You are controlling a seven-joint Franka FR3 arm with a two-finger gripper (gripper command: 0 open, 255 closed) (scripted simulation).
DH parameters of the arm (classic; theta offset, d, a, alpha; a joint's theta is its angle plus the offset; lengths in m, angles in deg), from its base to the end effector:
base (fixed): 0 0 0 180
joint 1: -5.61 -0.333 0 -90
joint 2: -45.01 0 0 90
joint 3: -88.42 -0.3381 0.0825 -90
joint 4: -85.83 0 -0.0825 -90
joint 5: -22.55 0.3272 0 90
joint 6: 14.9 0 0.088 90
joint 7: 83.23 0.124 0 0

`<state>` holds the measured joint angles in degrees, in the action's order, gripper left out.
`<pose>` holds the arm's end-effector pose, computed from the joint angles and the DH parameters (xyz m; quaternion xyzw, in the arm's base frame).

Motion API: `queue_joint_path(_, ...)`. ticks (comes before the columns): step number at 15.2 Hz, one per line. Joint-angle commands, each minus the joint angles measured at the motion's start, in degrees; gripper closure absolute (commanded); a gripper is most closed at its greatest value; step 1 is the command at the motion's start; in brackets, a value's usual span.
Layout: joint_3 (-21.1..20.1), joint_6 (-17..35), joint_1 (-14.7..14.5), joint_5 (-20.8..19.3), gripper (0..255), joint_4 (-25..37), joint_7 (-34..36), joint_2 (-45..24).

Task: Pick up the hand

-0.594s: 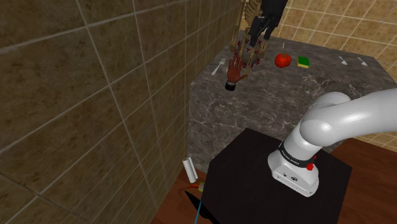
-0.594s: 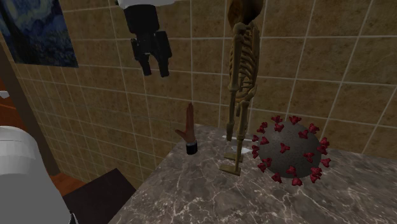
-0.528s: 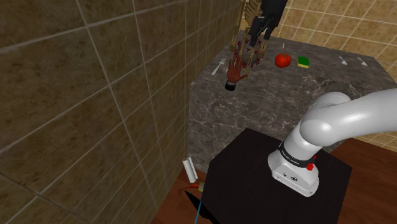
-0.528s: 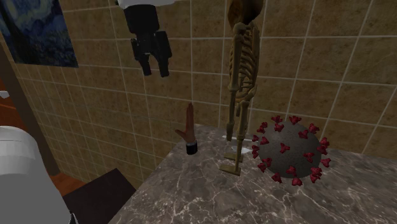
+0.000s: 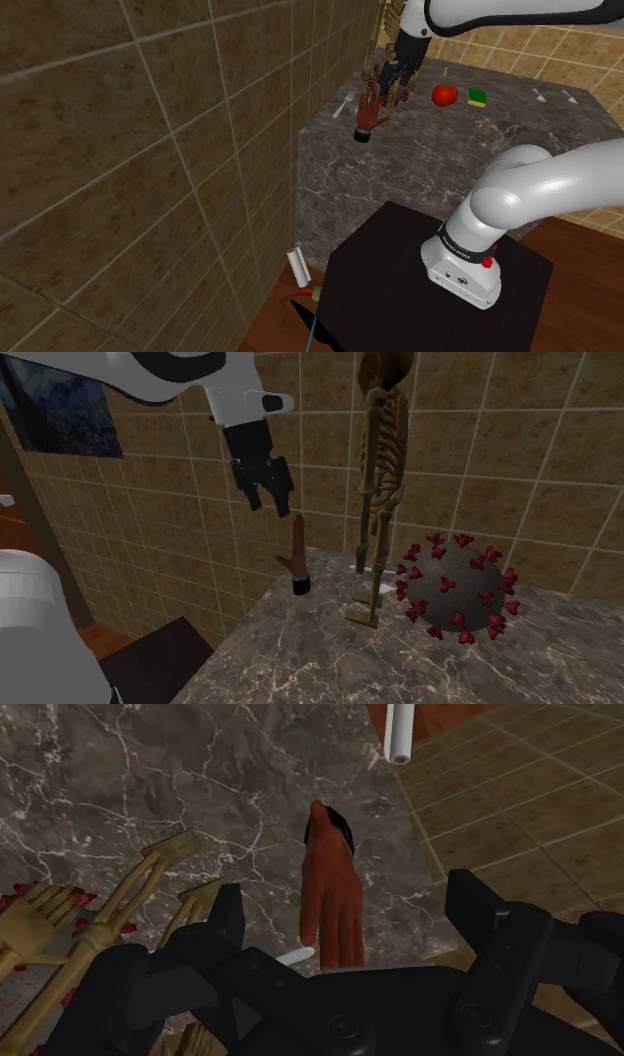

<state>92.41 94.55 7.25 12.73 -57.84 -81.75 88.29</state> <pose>0.2690 -0.0468 0.5492 0.9946 -0.0321 0.0770 0.0611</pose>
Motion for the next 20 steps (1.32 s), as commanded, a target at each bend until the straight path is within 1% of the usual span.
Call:
queue_joint_path(1, 0.6, 6.1, 0.4, -1.0, 0, -3.4, 0.3, -1.5)
queue_joint_path(3, 1.3, 11.7, 1.0, -2.1, 0, -5.9, 0.5, -3.3)
queue_joint_path(4, 1.4, 13.1, 1.1, -2.3, 0, -6.5, 0.6, -3.9)
queue_joint_path(11, 1.7, 19.1, 1.5, -3.2, 0, -10.9, 1.4, -5.6)
queue_joint_path(13, 1.8, 19.6, 1.6, -3.3, 0, -11.3, 1.5, -5.8)
queue_joint_path(14, 1.7, 19.8, 1.5, -3.3, 255, -11.3, 1.6, -5.9)
queue_joint_path(20, 1.7, 19.8, 1.6, -3.3, 255, -11.3, 1.6, -5.9)
